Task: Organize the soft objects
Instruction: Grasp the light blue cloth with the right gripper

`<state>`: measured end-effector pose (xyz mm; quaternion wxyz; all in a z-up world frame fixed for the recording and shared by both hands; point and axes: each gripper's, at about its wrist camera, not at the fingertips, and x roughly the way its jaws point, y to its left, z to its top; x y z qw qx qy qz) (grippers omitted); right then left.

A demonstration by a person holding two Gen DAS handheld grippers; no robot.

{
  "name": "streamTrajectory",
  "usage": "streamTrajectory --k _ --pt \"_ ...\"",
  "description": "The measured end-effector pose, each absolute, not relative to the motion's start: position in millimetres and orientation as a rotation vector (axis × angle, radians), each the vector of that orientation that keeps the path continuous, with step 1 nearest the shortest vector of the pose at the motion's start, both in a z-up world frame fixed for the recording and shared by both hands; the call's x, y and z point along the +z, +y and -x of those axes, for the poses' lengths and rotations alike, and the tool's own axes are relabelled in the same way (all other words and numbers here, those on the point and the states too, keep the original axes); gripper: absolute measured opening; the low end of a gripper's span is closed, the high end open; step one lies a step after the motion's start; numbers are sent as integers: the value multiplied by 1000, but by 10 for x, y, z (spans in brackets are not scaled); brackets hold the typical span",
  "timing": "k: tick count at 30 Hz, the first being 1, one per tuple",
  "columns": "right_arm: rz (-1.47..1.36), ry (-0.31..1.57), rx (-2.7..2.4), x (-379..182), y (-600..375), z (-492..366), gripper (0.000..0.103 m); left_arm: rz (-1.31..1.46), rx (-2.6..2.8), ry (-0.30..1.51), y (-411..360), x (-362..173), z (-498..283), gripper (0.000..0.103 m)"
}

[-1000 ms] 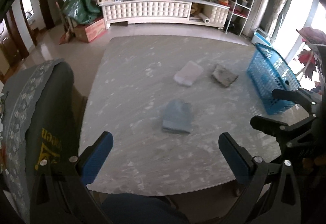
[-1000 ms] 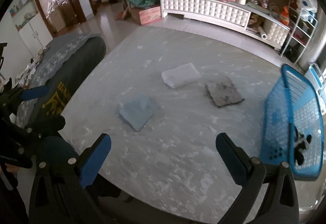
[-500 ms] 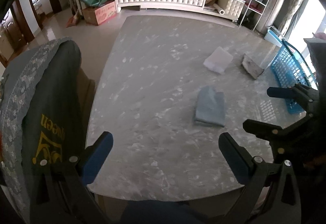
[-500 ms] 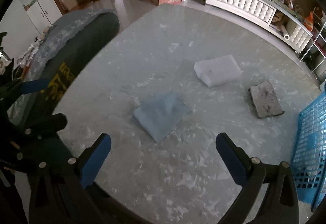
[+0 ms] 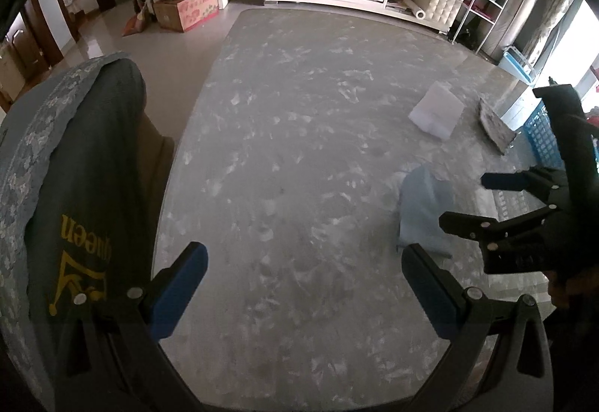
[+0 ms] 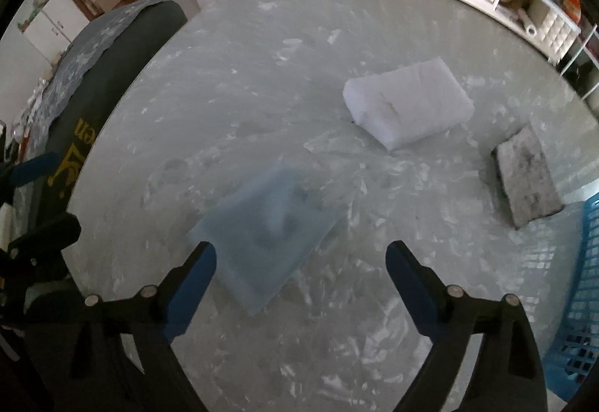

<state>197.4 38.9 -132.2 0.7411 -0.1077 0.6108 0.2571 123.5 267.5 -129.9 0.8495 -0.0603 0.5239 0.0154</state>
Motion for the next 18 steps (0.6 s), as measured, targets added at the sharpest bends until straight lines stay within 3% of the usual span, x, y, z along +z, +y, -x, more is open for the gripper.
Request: streamTrajectory --k 8,12,16,18 --pt "216 1357 587 -1381 430 -1994 67 138 16 1113 2672 -1372 -1318 103" --pt "214 1345 620 -1359 450 -1992 40 141 9 1115 2671 -1375 -1345 103" --pt "255 1320 615 -1355 491 -1905 32 142 10 1120 2665 -1395 -1365 103" --pt "257 1311 599 -1359 471 -1921 13 142 9 1121 2665 -1394 -1366 103"
